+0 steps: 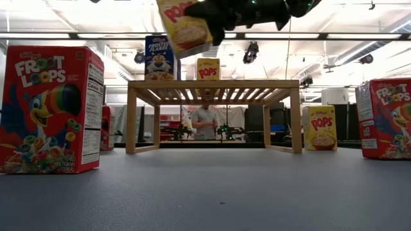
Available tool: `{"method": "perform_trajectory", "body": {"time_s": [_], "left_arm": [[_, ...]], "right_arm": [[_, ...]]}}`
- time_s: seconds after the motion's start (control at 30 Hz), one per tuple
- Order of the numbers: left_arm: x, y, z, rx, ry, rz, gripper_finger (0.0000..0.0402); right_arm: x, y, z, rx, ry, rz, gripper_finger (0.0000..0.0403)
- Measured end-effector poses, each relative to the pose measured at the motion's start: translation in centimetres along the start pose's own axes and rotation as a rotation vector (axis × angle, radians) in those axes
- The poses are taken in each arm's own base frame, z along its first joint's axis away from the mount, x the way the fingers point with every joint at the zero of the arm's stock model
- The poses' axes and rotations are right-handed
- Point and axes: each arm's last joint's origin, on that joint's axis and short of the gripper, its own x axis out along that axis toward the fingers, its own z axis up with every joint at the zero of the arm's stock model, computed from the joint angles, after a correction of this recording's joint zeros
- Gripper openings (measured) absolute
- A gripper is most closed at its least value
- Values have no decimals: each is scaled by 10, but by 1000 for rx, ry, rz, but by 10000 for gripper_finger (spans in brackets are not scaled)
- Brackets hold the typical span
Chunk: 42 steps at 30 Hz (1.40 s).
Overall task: Stack cereal on shelf
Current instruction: Put the bottom yellow cereal box on the shelf aligned with the other yellow cereal box
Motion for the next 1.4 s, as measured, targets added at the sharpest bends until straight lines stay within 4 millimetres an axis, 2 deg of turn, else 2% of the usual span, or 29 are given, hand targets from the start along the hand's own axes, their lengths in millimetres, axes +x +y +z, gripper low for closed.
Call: {"method": "perform_trajectory", "body": {"time_s": [0.23, 0.33, 0.47, 0.6, 0.8, 1.17, 1.4], "left_arm": [[0, 7, -24, 10, -187, -41, 273], [-1, 11, -32, 50, -301, -50, 269], [-4, 16, -43, 69, -429, -51, 264], [-4, 20, -55, 51, -521, -51, 261], [-1, 24, -72, 12, -544, -59, 260], [3, 23, -75, 25, -547, -54, 260], [6, 27, -75, 35, -539, -24, 260]], "right_arm": [[-57, -27, 6, -95, -152, -211, 151], [-77, -38, -2, -134, -230, -285, 152], [-92, -53, -17, -132, -268, -359, 151], [-96, -71, -34, -124, -252, -404, 153], [-90, -95, -54, -97, -249, -370, 155], [-83, -117, -80, -99, -281, -347, 149], [-82, -124, -89, -84, -300, -350, 150]]}}
